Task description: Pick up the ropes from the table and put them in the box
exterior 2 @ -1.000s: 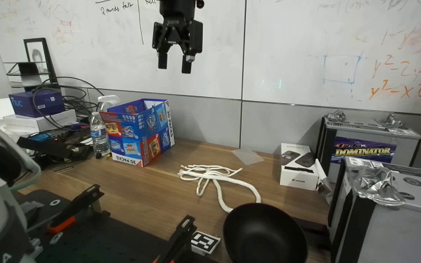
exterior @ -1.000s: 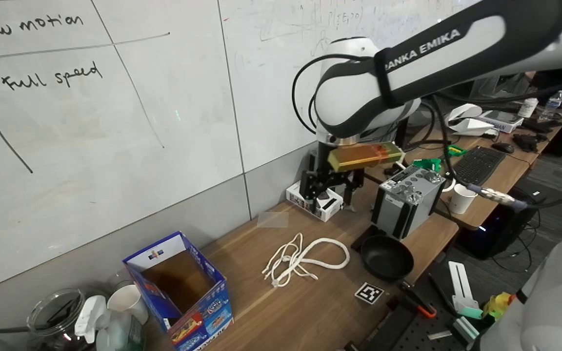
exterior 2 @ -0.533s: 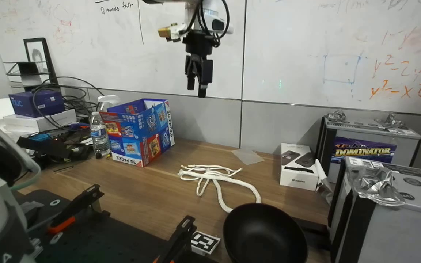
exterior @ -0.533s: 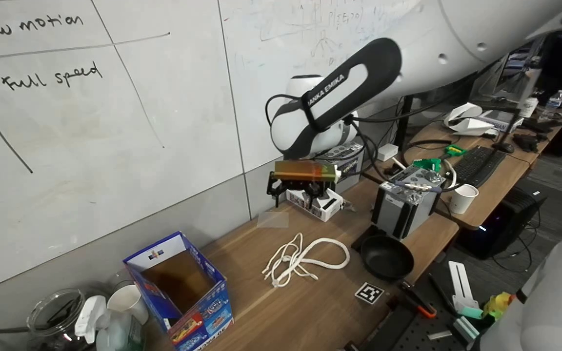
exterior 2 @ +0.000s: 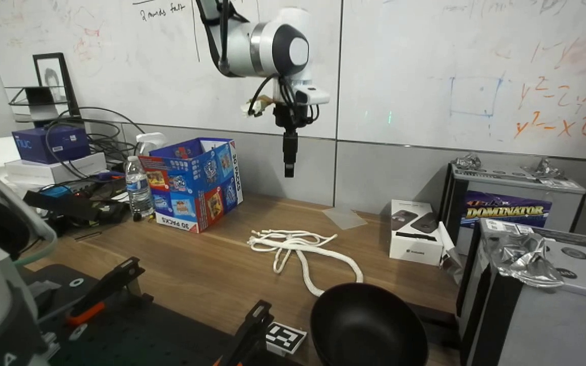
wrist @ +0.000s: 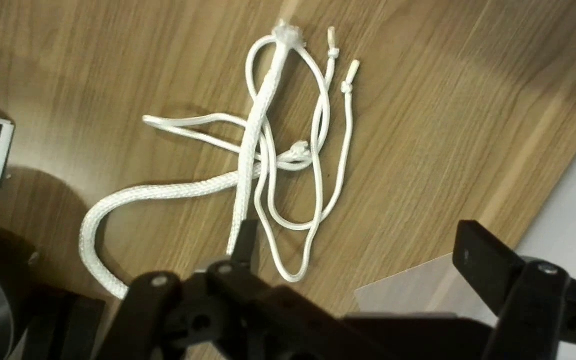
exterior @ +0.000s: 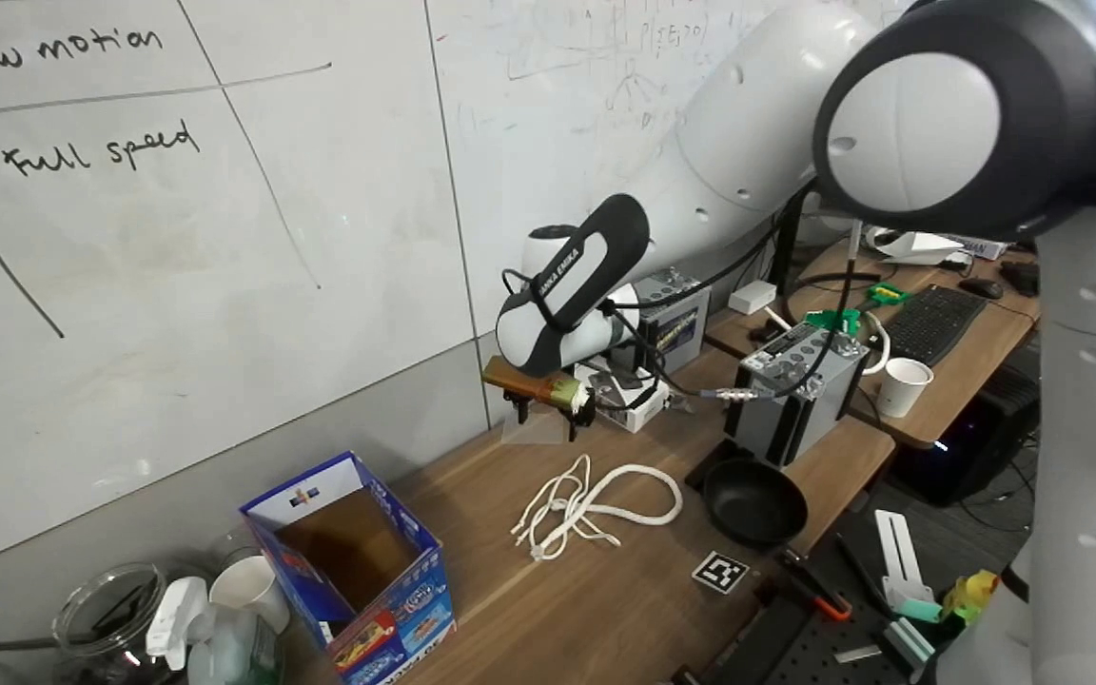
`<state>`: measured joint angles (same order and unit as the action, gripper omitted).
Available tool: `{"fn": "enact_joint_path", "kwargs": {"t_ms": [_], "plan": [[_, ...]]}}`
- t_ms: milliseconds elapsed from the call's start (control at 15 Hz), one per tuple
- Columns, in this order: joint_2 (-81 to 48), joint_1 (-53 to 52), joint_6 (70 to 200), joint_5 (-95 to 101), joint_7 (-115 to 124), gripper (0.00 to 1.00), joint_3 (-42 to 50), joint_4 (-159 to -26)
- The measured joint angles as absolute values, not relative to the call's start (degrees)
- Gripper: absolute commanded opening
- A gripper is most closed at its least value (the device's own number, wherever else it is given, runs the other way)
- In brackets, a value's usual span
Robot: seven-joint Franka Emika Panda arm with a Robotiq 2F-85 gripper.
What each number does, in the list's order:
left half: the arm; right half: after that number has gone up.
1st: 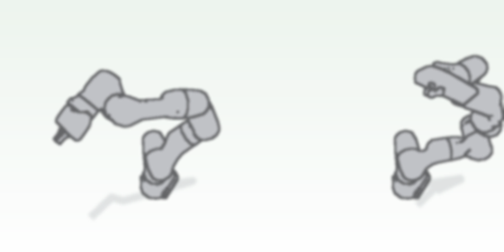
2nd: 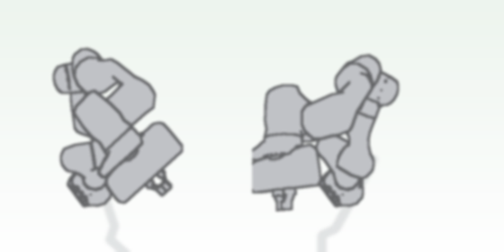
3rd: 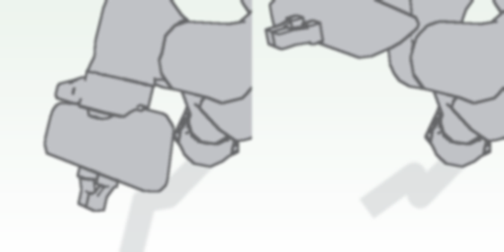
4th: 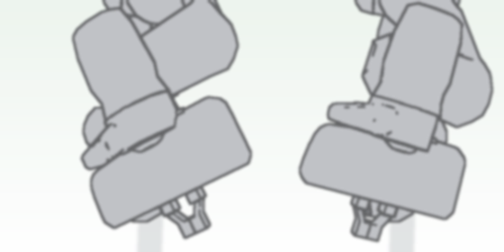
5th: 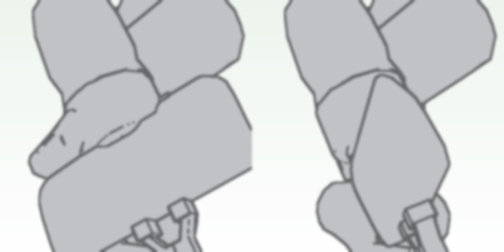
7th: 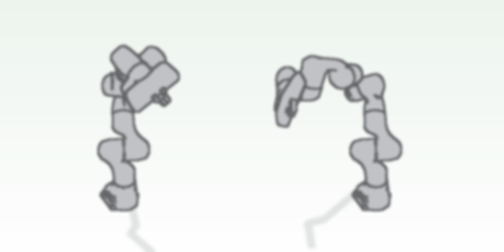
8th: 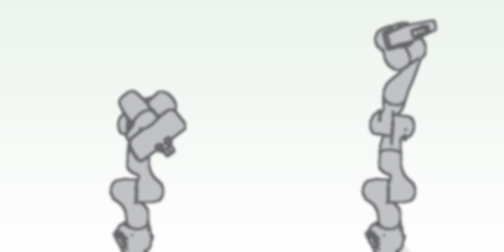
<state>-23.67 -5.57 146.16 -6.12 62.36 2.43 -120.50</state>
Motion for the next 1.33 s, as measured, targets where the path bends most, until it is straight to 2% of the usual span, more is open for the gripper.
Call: {"fn": "enact_joint_path", "kwargs": {"t_ms": [533,1333], "plan": [[-32.20,-12.35,147.42,-3.13,86.57,1.00,8.75,-118.35],[-41.16,-9.43,153.20,-3.22,81.59,1.00,7.20,-114.19]]}}
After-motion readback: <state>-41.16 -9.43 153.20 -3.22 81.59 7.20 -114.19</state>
